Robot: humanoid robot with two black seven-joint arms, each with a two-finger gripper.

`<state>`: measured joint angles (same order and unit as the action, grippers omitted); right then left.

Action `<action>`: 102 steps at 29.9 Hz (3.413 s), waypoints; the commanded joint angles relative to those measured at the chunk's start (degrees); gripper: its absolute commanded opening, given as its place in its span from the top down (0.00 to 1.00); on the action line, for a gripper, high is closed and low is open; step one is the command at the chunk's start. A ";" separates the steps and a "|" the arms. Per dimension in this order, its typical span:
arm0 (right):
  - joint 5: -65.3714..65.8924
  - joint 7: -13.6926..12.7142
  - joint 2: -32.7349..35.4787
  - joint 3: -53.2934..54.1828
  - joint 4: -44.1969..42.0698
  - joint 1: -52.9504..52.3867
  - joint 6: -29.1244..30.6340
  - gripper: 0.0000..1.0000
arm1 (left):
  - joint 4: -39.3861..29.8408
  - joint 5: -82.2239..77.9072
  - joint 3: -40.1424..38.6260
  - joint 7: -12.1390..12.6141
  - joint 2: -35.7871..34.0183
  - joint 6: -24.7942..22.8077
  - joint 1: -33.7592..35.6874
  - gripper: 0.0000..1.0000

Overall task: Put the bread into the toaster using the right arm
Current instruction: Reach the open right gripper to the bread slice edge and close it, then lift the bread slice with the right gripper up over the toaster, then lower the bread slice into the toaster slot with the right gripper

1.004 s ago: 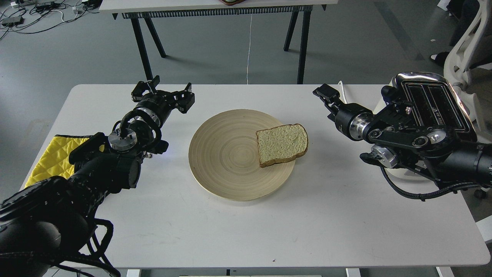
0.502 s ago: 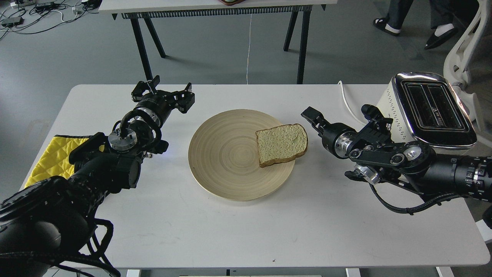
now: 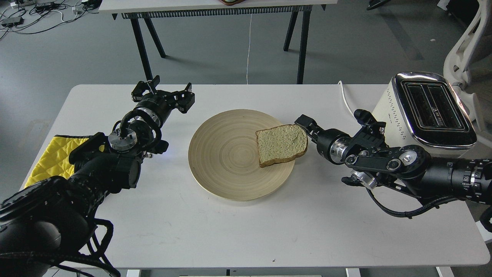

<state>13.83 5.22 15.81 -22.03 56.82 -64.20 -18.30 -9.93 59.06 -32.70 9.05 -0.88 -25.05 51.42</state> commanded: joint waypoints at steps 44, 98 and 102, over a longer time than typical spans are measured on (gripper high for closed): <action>2.34 0.50 1.50 6.11 5.05 -0.49 0.19 0.85 | 0.00 0.00 0.00 0.00 0.00 0.00 0.00 0.00; 22.73 0.59 51.95 -8.90 24.48 -21.49 -0.34 0.95 | 0.00 0.00 0.00 0.00 0.09 0.00 0.00 0.00; 22.73 0.59 51.95 -8.90 24.92 -21.58 -0.34 0.94 | 0.00 0.00 0.00 0.00 0.09 0.00 0.00 0.00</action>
<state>36.57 5.85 67.76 -30.93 81.49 -85.73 -18.64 -9.93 59.06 -32.70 9.06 -0.79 -25.05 51.42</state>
